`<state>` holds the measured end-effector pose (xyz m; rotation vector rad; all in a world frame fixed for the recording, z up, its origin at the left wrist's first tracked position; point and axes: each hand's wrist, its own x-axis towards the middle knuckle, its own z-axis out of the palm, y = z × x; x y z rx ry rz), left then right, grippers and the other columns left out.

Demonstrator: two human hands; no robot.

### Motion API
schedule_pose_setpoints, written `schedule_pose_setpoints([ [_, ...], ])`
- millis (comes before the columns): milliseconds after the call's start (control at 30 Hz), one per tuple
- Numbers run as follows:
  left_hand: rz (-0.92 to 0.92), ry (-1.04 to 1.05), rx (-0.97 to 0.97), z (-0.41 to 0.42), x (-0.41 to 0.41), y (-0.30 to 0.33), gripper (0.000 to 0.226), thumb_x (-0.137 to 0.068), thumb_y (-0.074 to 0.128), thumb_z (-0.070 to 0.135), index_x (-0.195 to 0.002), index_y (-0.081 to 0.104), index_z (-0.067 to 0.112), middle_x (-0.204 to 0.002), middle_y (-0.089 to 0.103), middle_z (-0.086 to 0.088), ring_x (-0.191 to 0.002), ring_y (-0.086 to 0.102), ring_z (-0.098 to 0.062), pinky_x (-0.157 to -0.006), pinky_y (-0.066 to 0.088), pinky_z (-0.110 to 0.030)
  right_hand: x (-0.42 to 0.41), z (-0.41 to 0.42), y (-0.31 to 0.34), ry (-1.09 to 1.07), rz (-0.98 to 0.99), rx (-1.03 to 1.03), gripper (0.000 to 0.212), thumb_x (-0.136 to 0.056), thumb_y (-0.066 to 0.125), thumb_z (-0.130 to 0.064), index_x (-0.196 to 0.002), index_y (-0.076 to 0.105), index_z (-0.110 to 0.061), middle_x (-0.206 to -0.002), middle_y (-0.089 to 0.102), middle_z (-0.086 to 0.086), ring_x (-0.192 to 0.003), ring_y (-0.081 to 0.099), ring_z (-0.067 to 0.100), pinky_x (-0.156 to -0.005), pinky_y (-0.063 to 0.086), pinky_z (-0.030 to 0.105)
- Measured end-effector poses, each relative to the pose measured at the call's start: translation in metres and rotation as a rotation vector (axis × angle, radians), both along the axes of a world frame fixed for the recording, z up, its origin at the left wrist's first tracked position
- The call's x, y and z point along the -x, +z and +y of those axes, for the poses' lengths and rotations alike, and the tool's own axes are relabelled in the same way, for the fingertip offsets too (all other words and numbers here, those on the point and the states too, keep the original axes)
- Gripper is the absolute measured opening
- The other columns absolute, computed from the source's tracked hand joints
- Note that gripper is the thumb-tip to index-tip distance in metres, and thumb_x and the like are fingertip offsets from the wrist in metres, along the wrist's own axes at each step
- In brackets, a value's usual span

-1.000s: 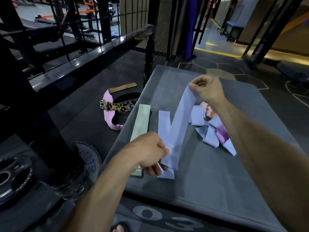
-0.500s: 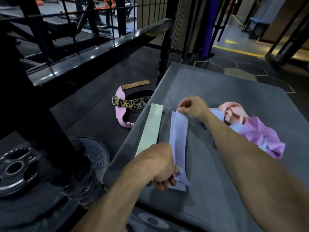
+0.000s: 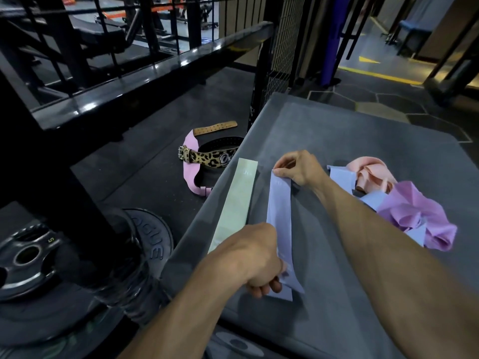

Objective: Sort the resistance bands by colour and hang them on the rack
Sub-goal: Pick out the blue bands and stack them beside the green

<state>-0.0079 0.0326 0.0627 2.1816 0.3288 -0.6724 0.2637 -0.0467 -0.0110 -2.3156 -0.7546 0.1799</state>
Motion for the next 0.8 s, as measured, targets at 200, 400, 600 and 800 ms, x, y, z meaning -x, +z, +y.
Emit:
schedule_pose_setpoints([
  [200,0.002,0.0,-0.013,0.0,-0.002,0.0,0.035,-0.102,0.058,0.021,-0.069,0.058,0.011,-0.079,0.075,-0.009,-0.031,0.051,-0.008,-0.043,0.045,-0.019,0.0,0.0,-0.003,-0.007,-0.012,0.014,0.007,-0.081,0.082,-0.016,-0.087,0.08,-0.014,-0.085,0.077,0.002,-0.079,0.068,0.01,-0.071,0.048,0.01],
  [400,0.014,0.011,-0.006,-0.001,-0.003,-0.003,0.038,-0.102,0.057,0.021,-0.066,0.056,0.012,-0.076,0.071,-0.008,-0.029,0.049,-0.006,-0.041,0.044,-0.018,0.0,0.0,-0.006,-0.021,-0.027,0.023,0.009,-0.082,0.081,-0.018,-0.09,0.08,-0.014,-0.088,0.077,0.001,-0.085,0.07,0.014,-0.08,0.052,0.022],
  [600,0.051,-0.002,-0.043,-0.002,-0.006,-0.01,0.039,-0.102,0.057,0.018,-0.064,0.056,0.011,-0.077,0.072,-0.009,-0.038,0.054,-0.012,-0.044,0.048,-0.021,-0.002,0.003,-0.009,-0.055,-0.051,0.048,0.018,-0.08,0.084,-0.021,-0.094,0.077,-0.014,-0.091,0.075,0.0,-0.086,0.068,0.013,-0.083,0.053,0.026],
  [800,0.09,-0.033,-0.077,-0.005,-0.009,-0.015,0.031,-0.101,0.059,0.023,-0.092,0.071,-0.004,-0.094,0.077,-0.016,-0.053,0.059,-0.02,-0.058,0.054,-0.026,-0.003,0.006,-0.011,-0.057,-0.062,0.104,0.011,-0.081,0.081,-0.025,-0.09,0.077,-0.02,-0.089,0.075,-0.004,-0.086,0.068,0.013,-0.085,0.057,0.034],
])
